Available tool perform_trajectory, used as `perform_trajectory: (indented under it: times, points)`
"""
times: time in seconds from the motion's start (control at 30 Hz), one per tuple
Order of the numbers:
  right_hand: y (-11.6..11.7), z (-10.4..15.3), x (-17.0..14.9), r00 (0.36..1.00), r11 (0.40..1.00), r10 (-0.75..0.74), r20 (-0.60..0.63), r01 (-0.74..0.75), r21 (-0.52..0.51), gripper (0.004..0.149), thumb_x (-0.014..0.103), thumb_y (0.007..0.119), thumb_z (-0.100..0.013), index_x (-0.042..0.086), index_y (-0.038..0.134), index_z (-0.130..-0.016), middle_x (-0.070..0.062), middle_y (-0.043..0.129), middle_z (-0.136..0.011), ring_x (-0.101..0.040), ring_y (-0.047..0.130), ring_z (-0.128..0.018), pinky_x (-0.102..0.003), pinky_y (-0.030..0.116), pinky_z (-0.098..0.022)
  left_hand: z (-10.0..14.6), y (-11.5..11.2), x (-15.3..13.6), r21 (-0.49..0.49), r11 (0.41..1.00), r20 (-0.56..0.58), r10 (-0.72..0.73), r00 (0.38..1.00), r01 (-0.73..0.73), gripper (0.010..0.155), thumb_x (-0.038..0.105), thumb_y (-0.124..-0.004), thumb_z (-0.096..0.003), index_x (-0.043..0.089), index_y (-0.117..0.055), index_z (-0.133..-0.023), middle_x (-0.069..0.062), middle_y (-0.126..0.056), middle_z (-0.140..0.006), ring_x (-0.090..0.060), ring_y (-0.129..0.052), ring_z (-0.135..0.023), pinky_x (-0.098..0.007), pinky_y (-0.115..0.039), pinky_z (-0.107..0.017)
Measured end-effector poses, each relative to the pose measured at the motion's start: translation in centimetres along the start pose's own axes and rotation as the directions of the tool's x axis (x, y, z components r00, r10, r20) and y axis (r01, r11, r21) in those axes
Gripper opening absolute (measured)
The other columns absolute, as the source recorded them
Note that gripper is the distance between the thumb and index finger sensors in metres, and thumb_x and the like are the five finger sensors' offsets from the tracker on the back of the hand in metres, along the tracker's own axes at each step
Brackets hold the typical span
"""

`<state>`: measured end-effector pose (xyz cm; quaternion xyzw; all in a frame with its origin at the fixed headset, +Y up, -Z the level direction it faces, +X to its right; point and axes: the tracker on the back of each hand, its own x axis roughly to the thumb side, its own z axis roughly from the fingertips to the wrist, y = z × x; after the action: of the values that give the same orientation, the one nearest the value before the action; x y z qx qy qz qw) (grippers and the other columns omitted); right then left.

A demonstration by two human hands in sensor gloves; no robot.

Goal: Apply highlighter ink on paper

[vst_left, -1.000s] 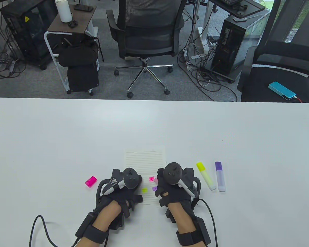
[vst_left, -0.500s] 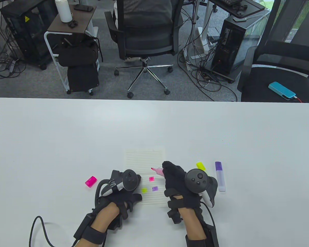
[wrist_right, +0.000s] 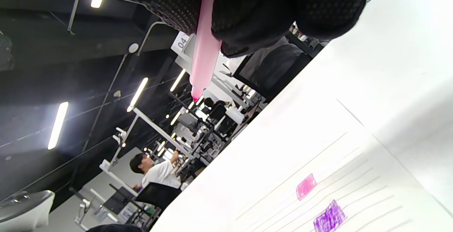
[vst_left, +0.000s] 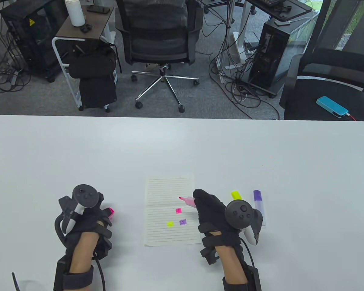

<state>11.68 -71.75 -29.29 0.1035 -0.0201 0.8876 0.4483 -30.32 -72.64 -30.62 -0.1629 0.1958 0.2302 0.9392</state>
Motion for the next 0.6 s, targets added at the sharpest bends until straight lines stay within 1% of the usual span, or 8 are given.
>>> perform_trajectory:
  times: [0.07,0.17,0.27,0.3,0.4,0.47,0.57,0.6]
  points:
    - [0.1,0.0,0.0,1.000,1.000,0.004,-0.002,-0.004,0.012,0.039,0.031,0.073,-0.066,0.017,0.071,-0.103,-0.016,0.083,-0.087,-0.026,0.089,-0.049,-0.052,0.076,-0.052,-0.6,-0.3,-0.2,-0.016,1.000,-0.004,-0.022,1.000,0.021,0.069,0.038,-0.087,-0.0411,0.028,-0.056,-0.102,-0.007,-0.054,-0.109,-0.037,-0.059,-0.096,-0.061,-0.053,-0.069]
    - [0.1,0.0,0.0,1.000,1.000,0.006,-0.004,-0.005,0.023,0.039,0.031,0.073,-0.066,0.017,0.071,-0.103,-0.016,0.083,-0.086,-0.025,0.089,-0.049,-0.052,0.076,-0.052,-1.4,-1.6,0.4,-0.042,0.993,-0.014,-0.113,0.993,0.112,0.073,0.042,-0.089,-0.0398,0.027,-0.055,-0.103,-0.006,-0.055,-0.108,-0.036,-0.061,-0.095,-0.060,-0.053,-0.069]
    - [0.2,0.0,0.0,1.000,1.000,0.007,-0.005,-0.006,0.026,0.039,0.030,0.073,-0.066,0.017,0.072,-0.102,-0.016,0.083,-0.086,-0.026,0.089,-0.049,-0.052,0.076,-0.052,-1.9,-2.6,1.0,-0.041,0.986,-0.029,-0.166,0.986,0.164,0.075,0.045,-0.090,-0.0388,0.027,-0.056,-0.103,-0.006,-0.058,-0.106,-0.035,-0.063,-0.093,-0.059,-0.054,-0.069]
    - [0.2,0.0,0.1,1.000,1.000,0.007,-0.005,-0.007,0.030,0.039,0.031,0.073,-0.066,0.017,0.072,-0.102,-0.016,0.083,-0.086,-0.025,0.089,-0.049,-0.052,0.076,-0.052,-2.2,-2.9,1.3,-0.023,0.982,-0.023,-0.187,0.982,0.186,0.075,0.045,-0.090,-0.0387,0.027,-0.056,-0.103,-0.006,-0.061,-0.105,-0.034,-0.065,-0.092,-0.059,-0.055,-0.069]
    - [0.4,0.0,0.1,1.000,0.999,0.008,-0.005,-0.007,0.038,0.039,0.031,0.073,-0.066,0.017,0.072,-0.102,-0.016,0.083,-0.086,-0.026,0.089,-0.049,-0.052,0.077,-0.052,-2.9,-3.6,1.7,-0.011,0.965,-0.051,-0.264,0.963,0.264,0.072,0.043,-0.091,-0.0389,0.027,-0.061,-0.102,-0.004,-0.065,-0.101,-0.031,-0.069,-0.087,-0.057,-0.058,-0.068]
    - [0.4,0.0,0.2,1.000,0.999,0.011,-0.006,-0.010,0.044,0.039,0.031,0.073,-0.066,0.017,0.072,-0.102,-0.016,0.083,-0.086,-0.025,0.089,-0.049,-0.052,0.077,-0.052,-3.0,-3.6,2.0,0.053,0.952,-0.059,-0.299,0.952,0.302,0.065,0.039,-0.092,-0.0385,0.027,-0.068,-0.098,-0.003,-0.075,-0.094,-0.027,-0.079,-0.079,-0.055,-0.066,-0.063]
    - [0.5,-0.1,0.2,1.000,0.999,0.014,-0.006,-0.013,0.051,0.039,0.030,0.073,-0.066,0.017,0.072,-0.102,-0.016,0.083,-0.086,-0.026,0.089,-0.049,-0.052,0.076,-0.052,-3.1,-3.6,2.1,0.020,0.954,-0.061,-0.299,0.952,0.301,0.068,0.041,-0.093,-0.0369,0.026,-0.067,-0.099,-0.005,-0.078,-0.089,-0.026,-0.084,-0.072,-0.055,-0.071,-0.060]
    - [0.5,-0.1,0.2,1.000,0.999,0.014,-0.006,-0.014,0.053,0.039,0.031,0.073,-0.066,0.017,0.072,-0.102,-0.016,0.083,-0.086,-0.026,0.089,-0.049,-0.052,0.077,-0.052,-3.1,-3.7,2.0,-0.001,0.957,-0.066,-0.290,0.955,0.291,0.070,0.042,-0.092,-0.0370,0.026,-0.065,-0.100,-0.005,-0.077,-0.089,-0.025,-0.083,-0.069,-0.056,-0.070,-0.060]
